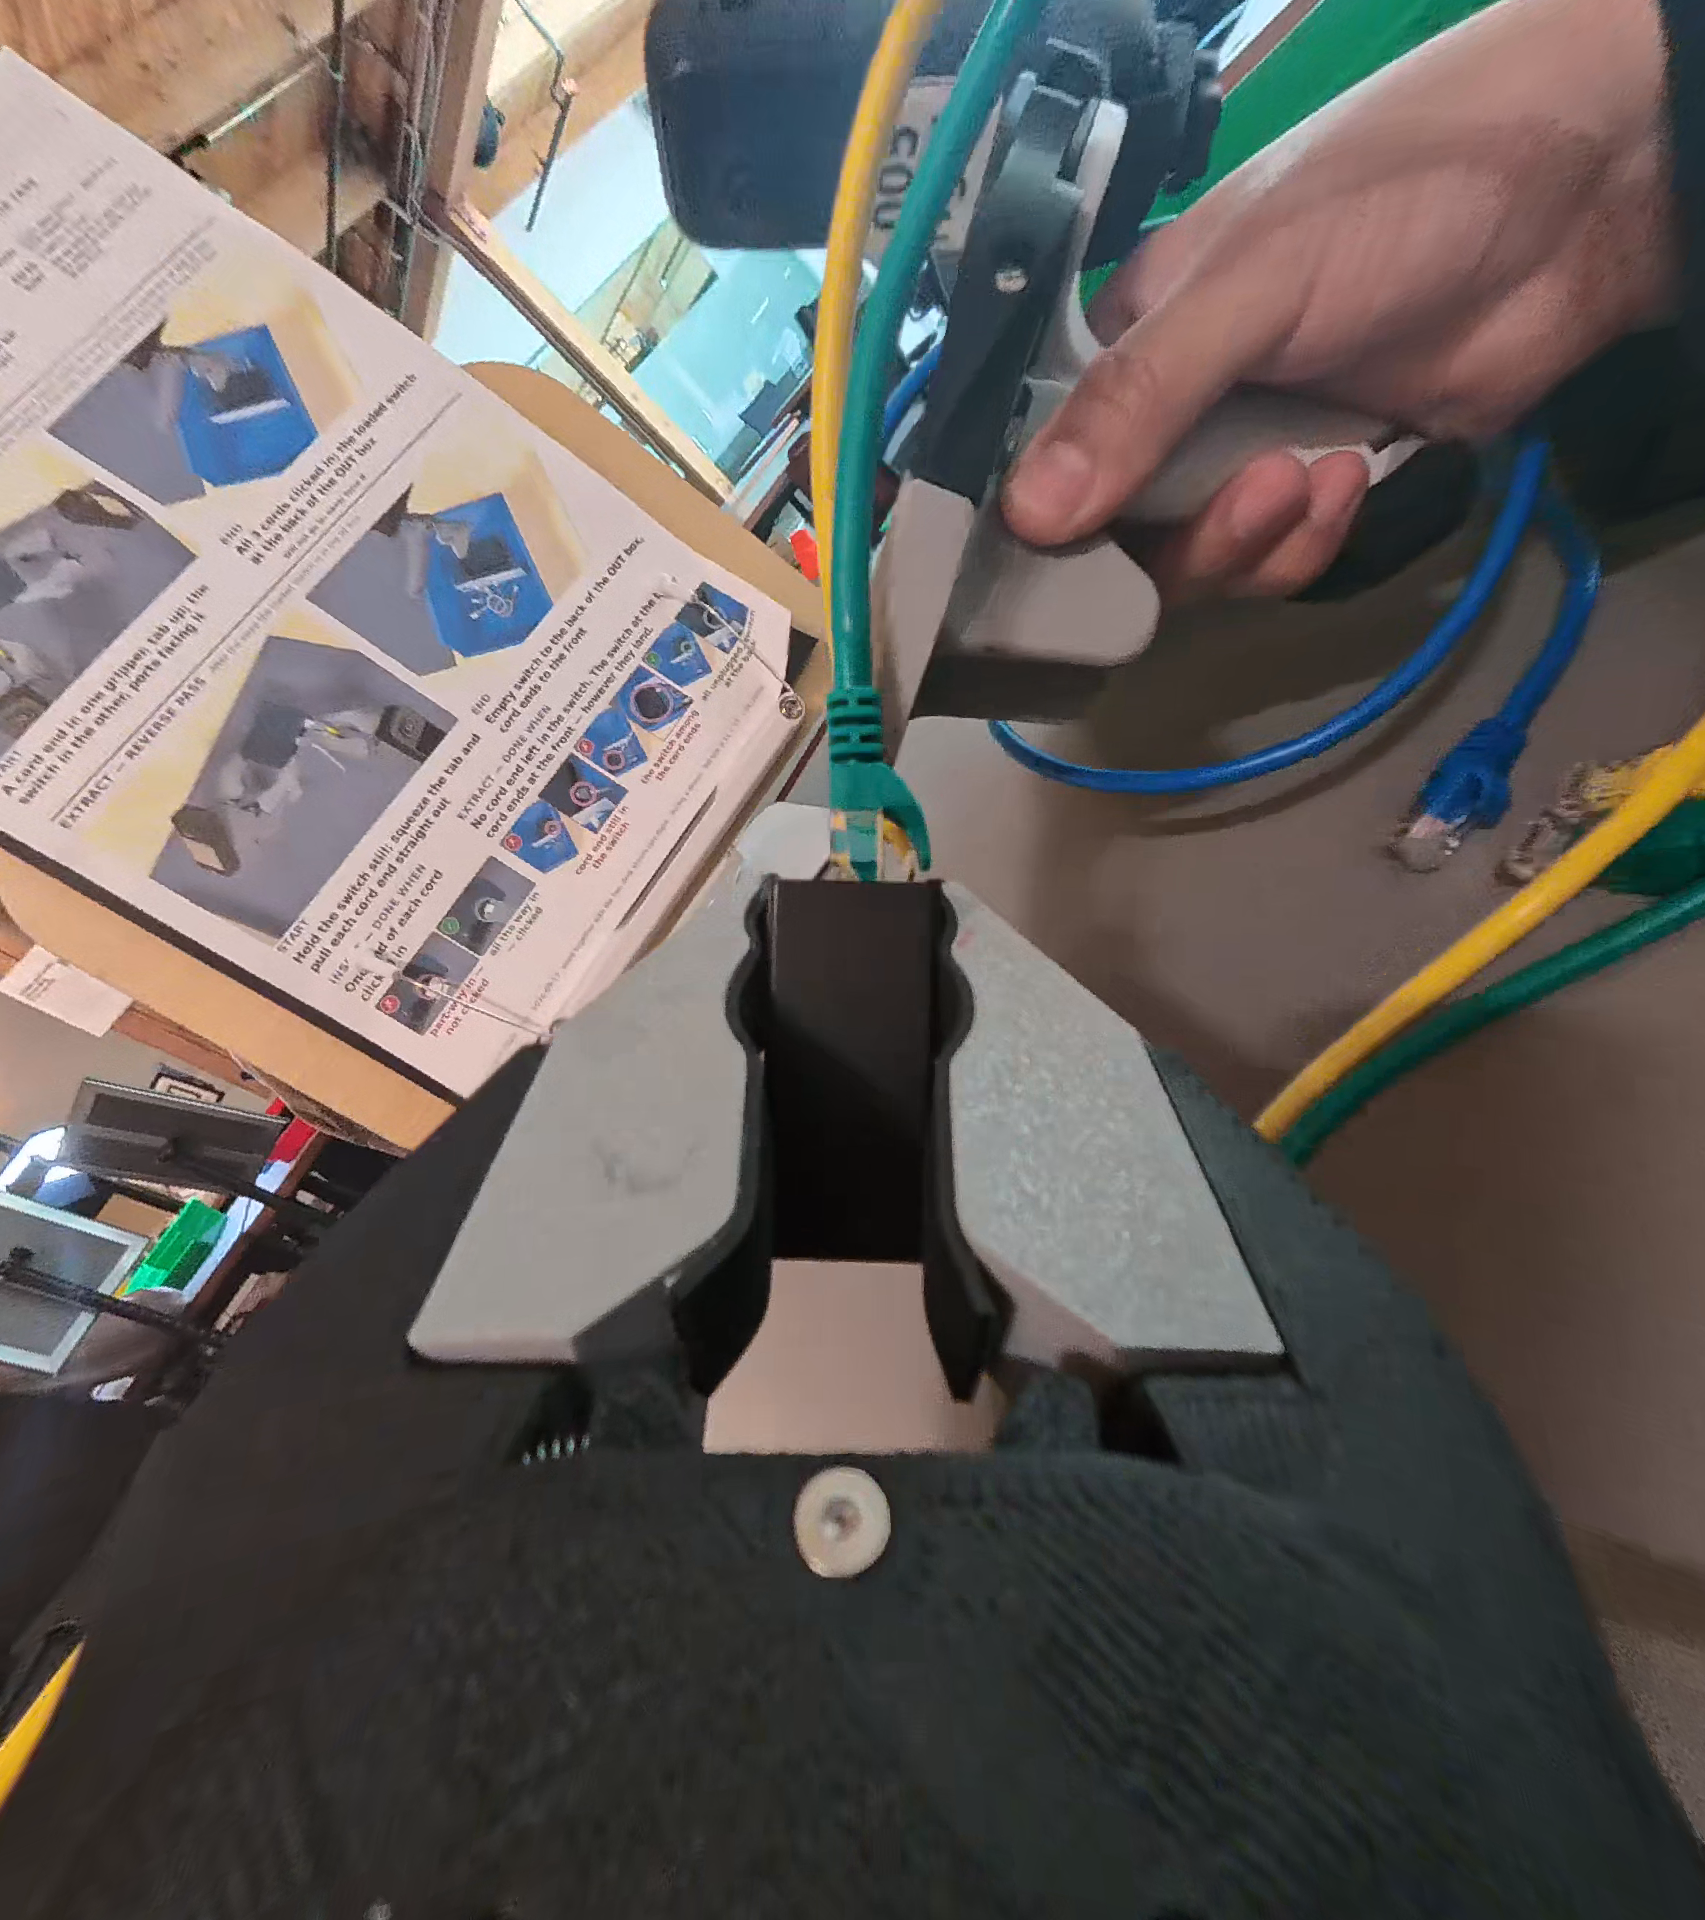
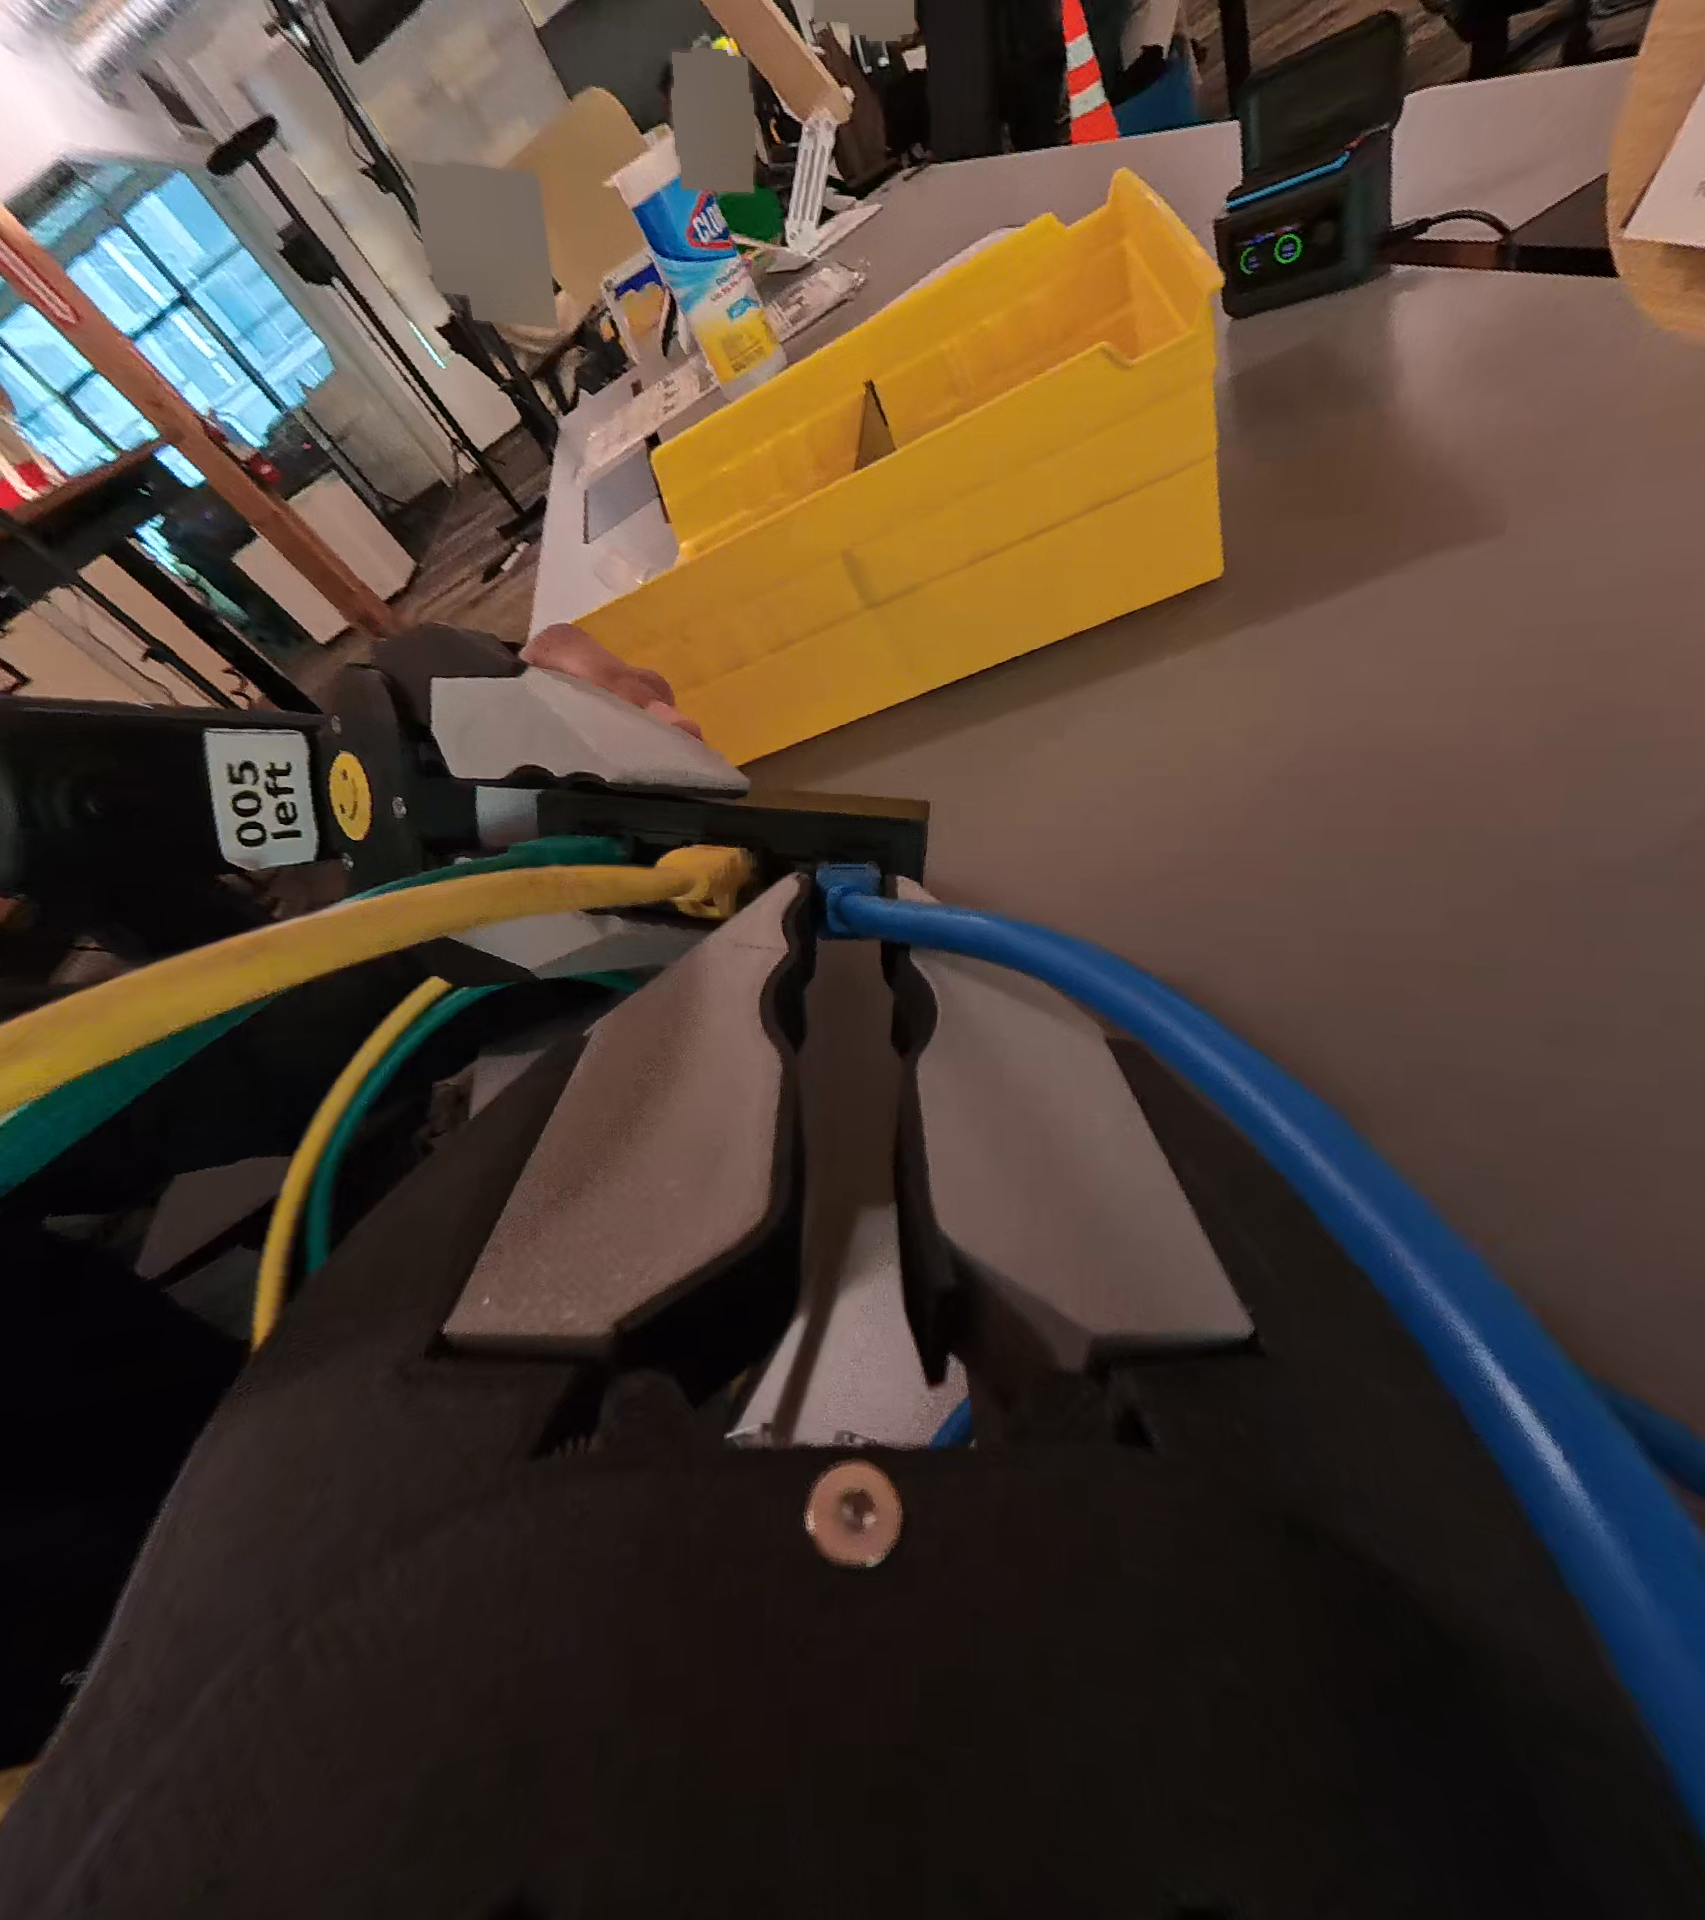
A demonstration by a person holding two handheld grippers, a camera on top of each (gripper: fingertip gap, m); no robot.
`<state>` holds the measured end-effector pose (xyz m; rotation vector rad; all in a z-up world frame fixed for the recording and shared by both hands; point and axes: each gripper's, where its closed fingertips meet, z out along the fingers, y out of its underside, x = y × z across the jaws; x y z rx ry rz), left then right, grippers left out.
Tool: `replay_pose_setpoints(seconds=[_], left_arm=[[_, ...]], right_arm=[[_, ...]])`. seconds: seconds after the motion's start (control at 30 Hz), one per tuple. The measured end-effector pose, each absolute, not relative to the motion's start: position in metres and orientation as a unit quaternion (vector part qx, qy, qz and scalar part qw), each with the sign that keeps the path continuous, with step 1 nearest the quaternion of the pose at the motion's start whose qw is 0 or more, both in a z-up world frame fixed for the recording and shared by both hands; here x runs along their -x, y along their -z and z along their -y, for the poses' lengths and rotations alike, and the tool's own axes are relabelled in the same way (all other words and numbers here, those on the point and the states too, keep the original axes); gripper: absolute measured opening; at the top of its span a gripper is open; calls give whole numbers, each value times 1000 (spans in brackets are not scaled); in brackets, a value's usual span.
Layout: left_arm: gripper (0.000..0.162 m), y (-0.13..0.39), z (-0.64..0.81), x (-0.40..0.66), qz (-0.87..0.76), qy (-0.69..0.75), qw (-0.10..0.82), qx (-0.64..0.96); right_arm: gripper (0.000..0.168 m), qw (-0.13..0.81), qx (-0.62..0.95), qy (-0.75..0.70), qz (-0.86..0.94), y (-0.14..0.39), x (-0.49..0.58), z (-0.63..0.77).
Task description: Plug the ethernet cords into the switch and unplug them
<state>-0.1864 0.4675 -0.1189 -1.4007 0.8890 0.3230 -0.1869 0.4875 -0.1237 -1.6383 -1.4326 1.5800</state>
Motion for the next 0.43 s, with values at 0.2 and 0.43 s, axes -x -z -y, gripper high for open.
replay_pose_setpoints(seconds=[0.2, 0.43], left_arm=[[26, 126, -460, 183, -388, -118, 667, 625], [26, 115, -462, 183, -377, -78, 678, 626]], right_arm=[[9, 222, 598, -567, 522, 127, 189, -486], [9, 213, 601, -567, 523, 127, 186, -485]])
